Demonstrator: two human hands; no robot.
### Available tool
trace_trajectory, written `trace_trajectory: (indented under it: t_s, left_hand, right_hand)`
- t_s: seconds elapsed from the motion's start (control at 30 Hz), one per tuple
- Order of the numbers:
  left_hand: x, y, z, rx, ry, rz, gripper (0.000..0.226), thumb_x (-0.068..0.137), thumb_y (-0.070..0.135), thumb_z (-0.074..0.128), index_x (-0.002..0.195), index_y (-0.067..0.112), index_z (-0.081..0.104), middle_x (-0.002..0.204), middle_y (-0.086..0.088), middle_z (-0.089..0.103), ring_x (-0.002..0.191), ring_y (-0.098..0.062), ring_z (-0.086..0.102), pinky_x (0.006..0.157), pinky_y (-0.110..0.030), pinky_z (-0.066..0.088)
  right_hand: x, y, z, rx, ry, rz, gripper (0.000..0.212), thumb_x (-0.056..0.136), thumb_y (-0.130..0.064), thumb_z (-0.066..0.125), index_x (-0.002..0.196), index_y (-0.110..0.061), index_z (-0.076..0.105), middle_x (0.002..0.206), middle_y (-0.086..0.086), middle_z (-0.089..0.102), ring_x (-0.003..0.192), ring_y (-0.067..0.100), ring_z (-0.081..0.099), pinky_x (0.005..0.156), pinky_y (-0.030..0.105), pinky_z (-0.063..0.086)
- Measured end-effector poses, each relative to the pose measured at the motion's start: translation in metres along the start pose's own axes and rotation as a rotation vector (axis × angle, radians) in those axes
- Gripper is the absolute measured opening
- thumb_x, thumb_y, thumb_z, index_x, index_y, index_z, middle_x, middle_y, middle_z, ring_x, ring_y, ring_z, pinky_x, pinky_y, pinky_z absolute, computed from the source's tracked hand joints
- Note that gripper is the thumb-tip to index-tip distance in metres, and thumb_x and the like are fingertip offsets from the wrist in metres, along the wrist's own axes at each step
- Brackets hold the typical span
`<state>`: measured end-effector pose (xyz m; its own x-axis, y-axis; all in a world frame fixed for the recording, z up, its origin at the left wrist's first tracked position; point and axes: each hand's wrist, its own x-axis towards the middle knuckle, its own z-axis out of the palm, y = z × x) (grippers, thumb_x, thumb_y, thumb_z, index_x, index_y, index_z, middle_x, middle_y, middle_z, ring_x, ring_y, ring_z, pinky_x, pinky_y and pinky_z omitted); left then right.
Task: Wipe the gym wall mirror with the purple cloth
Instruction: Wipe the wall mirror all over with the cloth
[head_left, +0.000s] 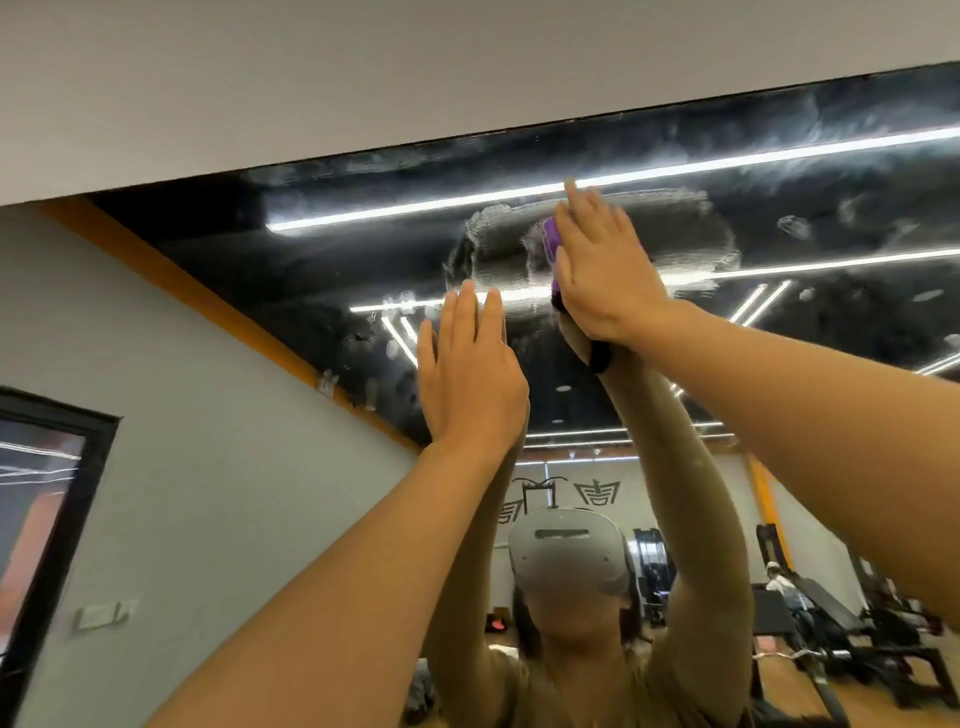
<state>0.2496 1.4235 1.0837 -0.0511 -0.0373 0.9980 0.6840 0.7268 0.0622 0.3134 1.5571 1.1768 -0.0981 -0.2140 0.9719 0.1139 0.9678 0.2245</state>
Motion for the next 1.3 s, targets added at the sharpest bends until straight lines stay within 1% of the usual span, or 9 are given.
trace_trajectory:
  t_s: [0.07,0.13,0.3,0.47,0.63,0.9,1.1,1.23,1.3]
  left_hand:
    - [0.002,0.006,0.002,-0.065,0.029,-0.025,0.050,0.109,0.023,0.033,0.158,0.022,0.027,0.169,0.000,0.013,0.156,-0.015,0.003,0.124,-0.033,-0.006]
    - [0.002,0.012,0.007,-0.101,0.051,-0.052,0.050,0.110,0.030,0.030,0.158,0.021,0.029,0.169,-0.001,0.014,0.156,-0.016,0.003,0.124,-0.034,-0.007]
    - [0.003,0.023,0.016,0.003,0.022,-0.101,0.057,0.109,0.040,0.023,0.162,0.021,0.012,0.170,-0.002,-0.001,0.156,-0.019,-0.008,0.124,-0.039,-0.011]
    - [0.004,0.041,0.017,0.034,0.019,-0.044,0.054,0.110,0.031,0.021,0.162,0.024,0.009,0.170,0.000,-0.003,0.155,-0.016,-0.009,0.122,-0.038,-0.012]
    - [0.005,0.054,0.019,-0.010,0.009,-0.095,0.052,0.110,0.031,0.022,0.161,0.022,0.016,0.170,0.000,0.003,0.156,-0.016,-0.006,0.122,-0.037,-0.010]
    - [0.002,0.070,0.024,0.023,-0.016,-0.150,0.061,0.108,0.044,0.022,0.162,0.019,0.006,0.170,-0.005,-0.006,0.155,-0.022,-0.012,0.122,-0.042,-0.013]
    - [0.003,0.069,0.030,0.049,-0.018,-0.098,0.058,0.108,0.042,0.018,0.162,0.025,0.003,0.169,-0.001,-0.009,0.155,-0.018,-0.014,0.123,-0.048,-0.012]
    - [0.002,0.069,0.031,0.058,-0.022,-0.083,0.057,0.108,0.040,0.016,0.162,0.025,0.003,0.170,0.002,-0.008,0.155,-0.017,-0.013,0.124,-0.048,-0.011]
    - [0.003,0.069,0.030,0.058,-0.023,-0.087,0.057,0.109,0.041,0.016,0.162,0.025,0.003,0.170,0.002,-0.008,0.155,-0.016,-0.013,0.124,-0.048,-0.011]
  right_hand:
    - [-0.001,0.025,-0.010,0.040,0.083,0.091,0.050,0.108,-0.013,0.032,0.155,0.003,0.025,0.169,0.014,0.004,0.155,0.032,0.005,0.126,0.042,0.004]
    - [-0.008,0.050,-0.025,0.157,0.115,0.196,0.048,0.107,-0.012,0.036,0.153,0.003,0.031,0.161,0.017,0.026,0.148,0.033,0.025,0.124,0.036,0.016]
    - [-0.017,0.074,-0.036,0.151,0.087,0.230,0.039,0.107,-0.020,0.039,0.142,-0.004,0.043,0.146,0.016,0.043,0.136,0.030,0.039,0.114,0.039,0.029]
    - [-0.008,0.045,-0.025,0.084,0.057,0.124,0.045,0.109,-0.019,0.034,0.150,-0.001,0.037,0.158,0.016,0.034,0.149,0.030,0.023,0.121,0.033,0.009]
    - [-0.006,0.026,-0.016,0.057,-0.034,-0.079,0.051,0.110,-0.022,0.029,0.160,-0.014,0.023,0.167,0.009,0.018,0.155,0.026,0.007,0.123,0.033,0.003]
    - [-0.027,0.123,-0.050,0.052,0.049,0.187,0.051,0.108,-0.027,0.028,0.156,-0.009,0.030,0.166,0.011,0.021,0.154,0.028,0.013,0.126,0.039,0.010]
    - [-0.020,0.115,-0.043,0.002,0.135,0.306,0.050,0.105,-0.013,0.038,0.153,-0.003,0.033,0.159,0.016,0.031,0.149,0.032,0.022,0.124,0.041,0.017]
    - [0.000,0.062,-0.029,0.044,0.080,0.112,0.039,0.101,-0.011,0.040,0.138,0.001,0.047,0.147,0.018,0.043,0.139,0.031,0.034,0.116,0.035,0.021]
    - [0.004,0.041,-0.023,0.038,0.030,-0.012,0.046,0.106,-0.015,0.036,0.150,-0.001,0.037,0.158,0.015,0.034,0.148,0.029,0.024,0.120,0.033,0.012]
